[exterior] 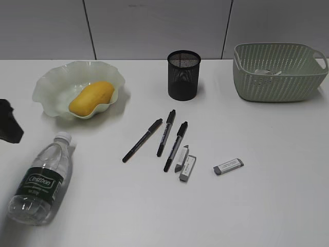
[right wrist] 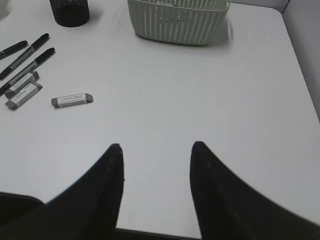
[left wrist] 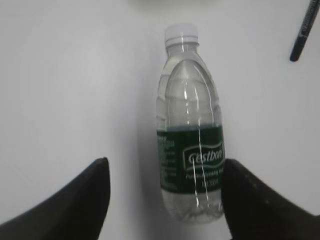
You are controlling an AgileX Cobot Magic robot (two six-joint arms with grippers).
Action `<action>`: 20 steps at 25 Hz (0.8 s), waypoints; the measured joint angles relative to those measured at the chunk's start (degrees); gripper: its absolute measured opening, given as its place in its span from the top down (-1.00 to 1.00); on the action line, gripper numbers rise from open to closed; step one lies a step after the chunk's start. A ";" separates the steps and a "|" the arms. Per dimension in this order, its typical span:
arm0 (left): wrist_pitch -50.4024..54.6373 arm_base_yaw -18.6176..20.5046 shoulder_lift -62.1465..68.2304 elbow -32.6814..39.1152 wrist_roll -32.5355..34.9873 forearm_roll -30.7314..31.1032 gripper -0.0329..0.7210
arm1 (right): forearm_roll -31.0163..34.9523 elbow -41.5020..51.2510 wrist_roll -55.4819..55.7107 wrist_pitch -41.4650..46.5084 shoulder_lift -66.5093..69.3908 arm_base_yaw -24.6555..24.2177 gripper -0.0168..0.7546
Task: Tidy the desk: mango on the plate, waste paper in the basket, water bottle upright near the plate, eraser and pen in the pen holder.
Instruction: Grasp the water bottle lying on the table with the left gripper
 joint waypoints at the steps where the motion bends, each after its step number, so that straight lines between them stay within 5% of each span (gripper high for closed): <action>1: -0.15 -0.49 3.69 -1.83 0.00 -0.12 -0.47 | -0.04 0.00 0.00 0.00 0.00 0.00 0.03; 11: -1.93 -9.29 24.89 -12.46 -6.21 2.79 -0.76 | -0.04 0.00 0.10 -0.05 0.00 0.00 0.07; 18: -2.74 -10.30 32.11 -13.57 -12.69 6.31 -0.74 | -0.04 0.00 0.13 -0.11 0.00 0.00 0.13; 20: -2.97 -10.37 33.45 -13.57 -15.20 8.03 -0.57 | -0.04 0.00 0.13 -0.17 0.00 0.00 0.15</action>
